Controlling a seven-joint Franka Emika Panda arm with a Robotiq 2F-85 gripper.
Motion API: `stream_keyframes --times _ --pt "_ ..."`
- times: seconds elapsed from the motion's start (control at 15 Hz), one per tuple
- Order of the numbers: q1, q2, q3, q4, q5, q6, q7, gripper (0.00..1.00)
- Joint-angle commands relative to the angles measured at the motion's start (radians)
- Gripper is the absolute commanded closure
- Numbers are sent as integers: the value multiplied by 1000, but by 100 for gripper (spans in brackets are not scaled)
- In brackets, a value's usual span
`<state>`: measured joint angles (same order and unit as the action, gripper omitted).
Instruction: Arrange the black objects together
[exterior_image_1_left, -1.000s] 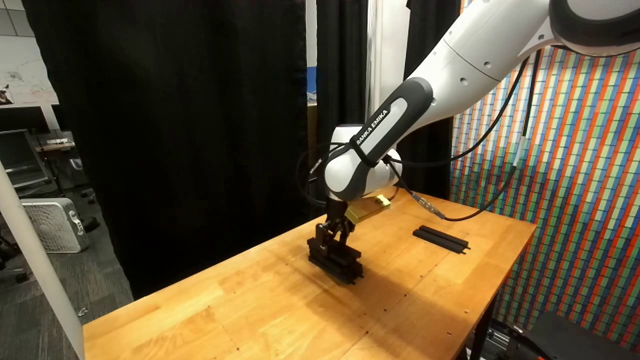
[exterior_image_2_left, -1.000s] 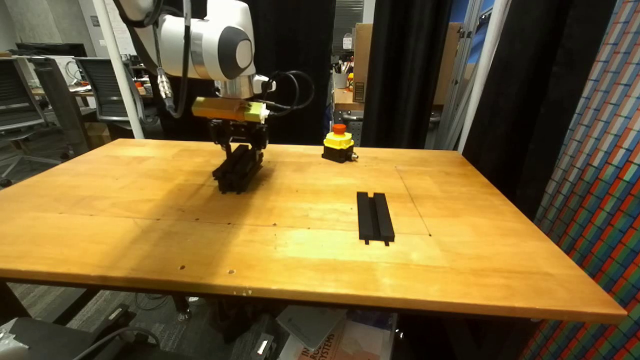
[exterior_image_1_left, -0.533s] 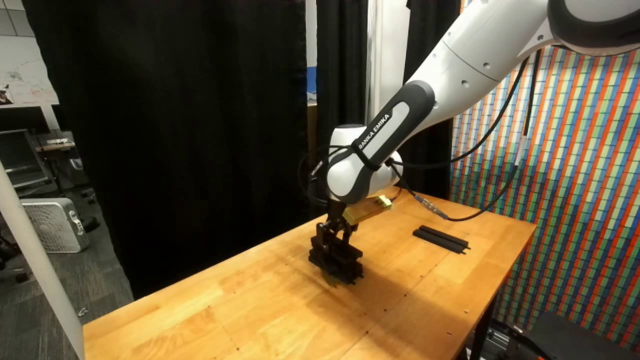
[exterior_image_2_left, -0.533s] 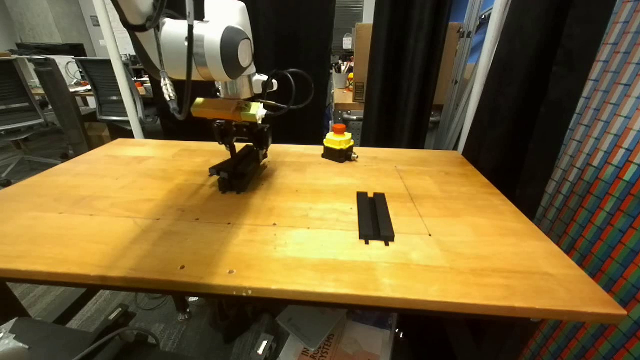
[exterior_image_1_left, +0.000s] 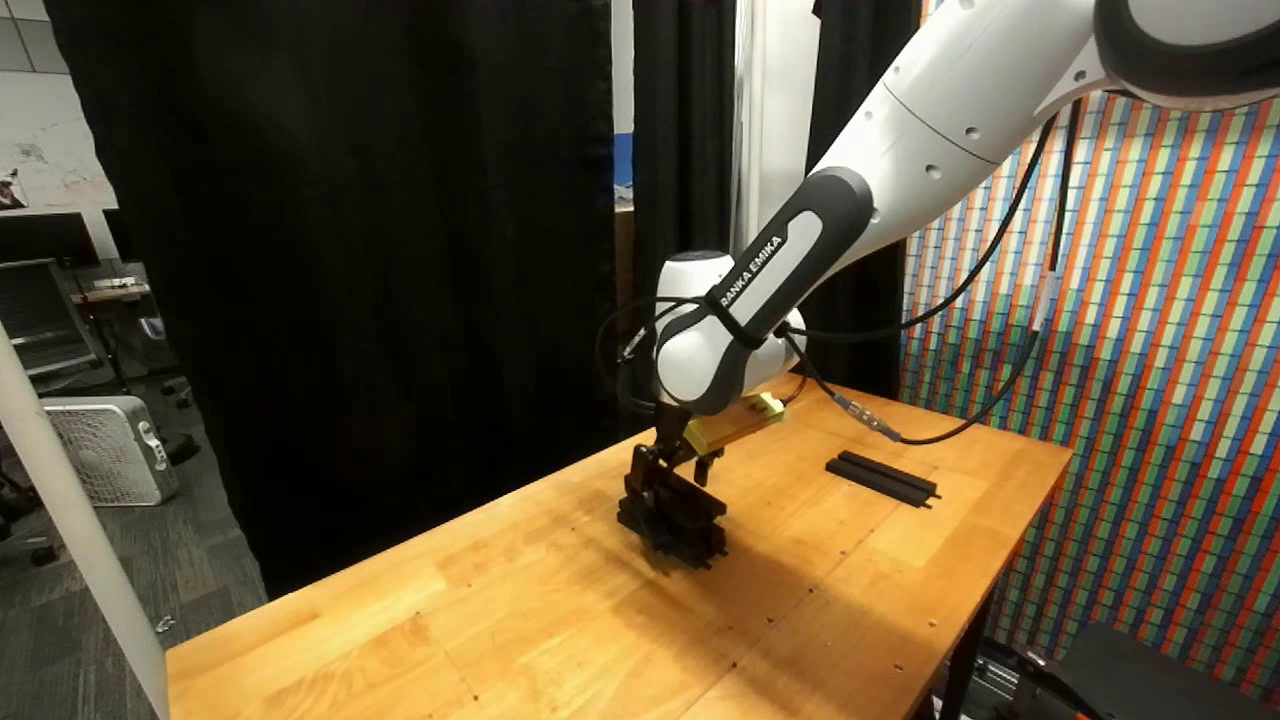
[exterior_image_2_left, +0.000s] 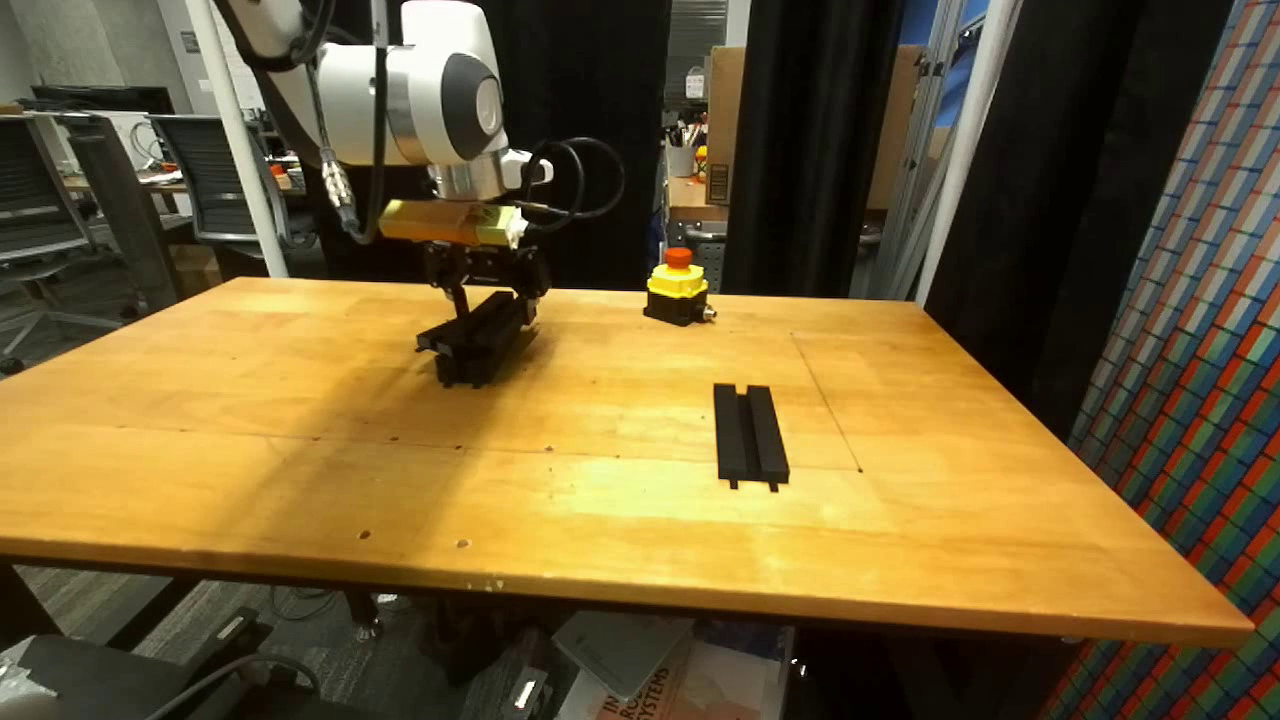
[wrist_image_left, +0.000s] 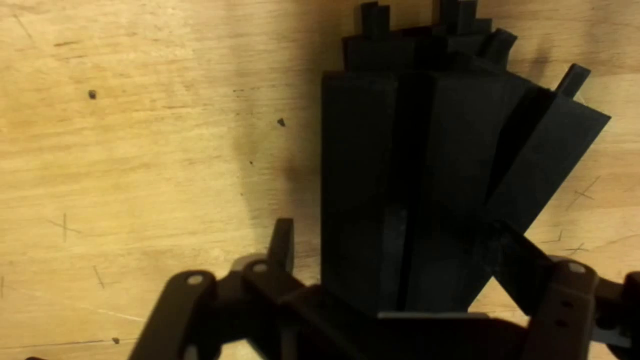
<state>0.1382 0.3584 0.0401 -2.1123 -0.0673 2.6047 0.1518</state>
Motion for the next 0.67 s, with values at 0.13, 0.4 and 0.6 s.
stream_keyframes --times 0.13,0.4,0.6 --pt "34 -53 -23 -41 -47 10 67 0" --pt "32 -136 -29 -89 -74 -15 79 0" --pt "14 -228 -27 -140 -70 -36 69 0"
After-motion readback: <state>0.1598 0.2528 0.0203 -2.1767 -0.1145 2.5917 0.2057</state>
